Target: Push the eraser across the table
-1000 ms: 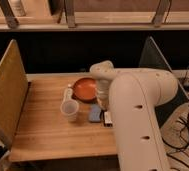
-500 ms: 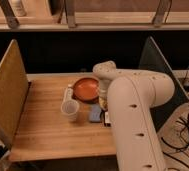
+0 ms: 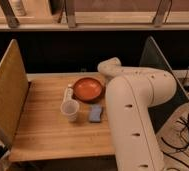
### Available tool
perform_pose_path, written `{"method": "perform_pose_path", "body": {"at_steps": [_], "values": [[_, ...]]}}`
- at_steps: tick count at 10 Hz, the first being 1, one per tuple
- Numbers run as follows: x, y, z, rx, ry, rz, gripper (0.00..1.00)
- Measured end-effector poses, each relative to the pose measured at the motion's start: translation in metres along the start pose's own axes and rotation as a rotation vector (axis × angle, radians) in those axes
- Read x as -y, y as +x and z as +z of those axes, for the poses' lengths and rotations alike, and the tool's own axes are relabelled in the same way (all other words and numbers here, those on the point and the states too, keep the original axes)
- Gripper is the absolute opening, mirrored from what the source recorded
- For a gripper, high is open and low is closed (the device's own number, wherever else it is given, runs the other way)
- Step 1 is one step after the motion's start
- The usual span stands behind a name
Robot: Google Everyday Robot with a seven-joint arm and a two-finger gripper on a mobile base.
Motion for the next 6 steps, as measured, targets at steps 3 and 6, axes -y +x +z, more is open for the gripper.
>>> {"method": "perform_pose_path", "body": {"at_steps": [3,6], "values": [[0.043,0.027,-0.010,0.016,0.006,0.142,0.00],[0.022,0.033,-0.042,0.171,-0.089,0.137,0.00]]}}
